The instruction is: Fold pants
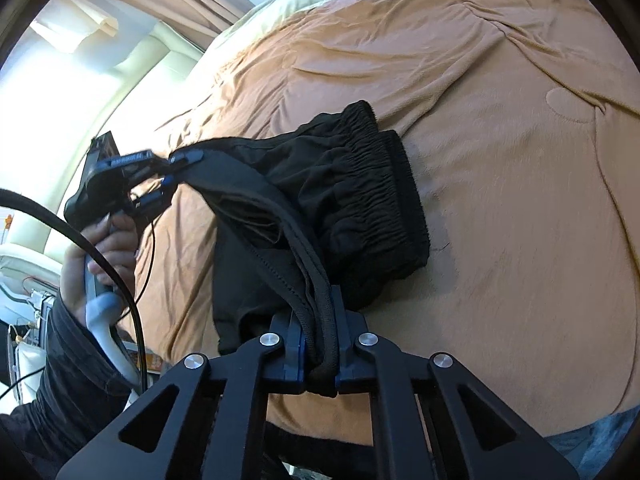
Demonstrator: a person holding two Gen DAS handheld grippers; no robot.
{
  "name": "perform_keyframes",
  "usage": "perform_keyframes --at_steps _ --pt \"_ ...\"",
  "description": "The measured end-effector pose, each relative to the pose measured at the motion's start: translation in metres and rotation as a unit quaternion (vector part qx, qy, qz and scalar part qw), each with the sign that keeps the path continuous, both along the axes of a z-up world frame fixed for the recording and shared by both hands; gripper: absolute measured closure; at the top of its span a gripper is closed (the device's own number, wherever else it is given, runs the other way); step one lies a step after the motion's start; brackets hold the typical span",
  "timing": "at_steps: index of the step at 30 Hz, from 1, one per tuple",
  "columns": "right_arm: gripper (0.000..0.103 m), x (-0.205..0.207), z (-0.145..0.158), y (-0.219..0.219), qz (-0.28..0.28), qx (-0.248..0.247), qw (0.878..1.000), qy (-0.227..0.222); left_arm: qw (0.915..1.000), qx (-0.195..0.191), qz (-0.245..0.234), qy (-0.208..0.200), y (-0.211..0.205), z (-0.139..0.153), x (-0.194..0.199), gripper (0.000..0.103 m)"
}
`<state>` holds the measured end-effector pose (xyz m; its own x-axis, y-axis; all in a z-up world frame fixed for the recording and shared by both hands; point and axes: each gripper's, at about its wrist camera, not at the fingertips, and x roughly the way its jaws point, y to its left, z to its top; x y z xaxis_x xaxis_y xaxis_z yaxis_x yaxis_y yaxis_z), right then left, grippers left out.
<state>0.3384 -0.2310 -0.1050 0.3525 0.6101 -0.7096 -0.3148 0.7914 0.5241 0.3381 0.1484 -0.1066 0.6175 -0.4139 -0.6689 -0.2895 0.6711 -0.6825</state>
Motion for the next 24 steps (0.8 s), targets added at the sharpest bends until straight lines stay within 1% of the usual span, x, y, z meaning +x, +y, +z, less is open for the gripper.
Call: perform_keyframes --at_steps 4,8,17,21,24 --pt "0.098 -0.013 0.001 -0.002 0.009 0.013 1.000 -0.004 0.9996 0.013 -0.018 -0.015 -0.015 0.020 0.014 0.093" --pt "0.099 -0.023 -0.001 -0.004 0.012 0.022 1.000 -0.002 0.9990 0.022 -0.035 -0.019 -0.031 0.033 0.028 0.093" --pt "0.099 -0.039 -0.007 -0.013 0.009 0.033 0.999 0.004 0.9961 0.040 -0.079 -0.006 -0.071 0.030 0.055 0.093" --pt "0.099 -0.043 -0.009 -0.021 0.005 0.037 0.999 0.009 0.9947 0.029 -0.098 0.000 -0.088 0.027 0.065 0.093" --pt "0.099 -0.045 -0.013 -0.027 0.003 0.034 0.999 0.016 0.9928 0.032 -0.115 0.003 -0.104 0.025 0.071 0.093"
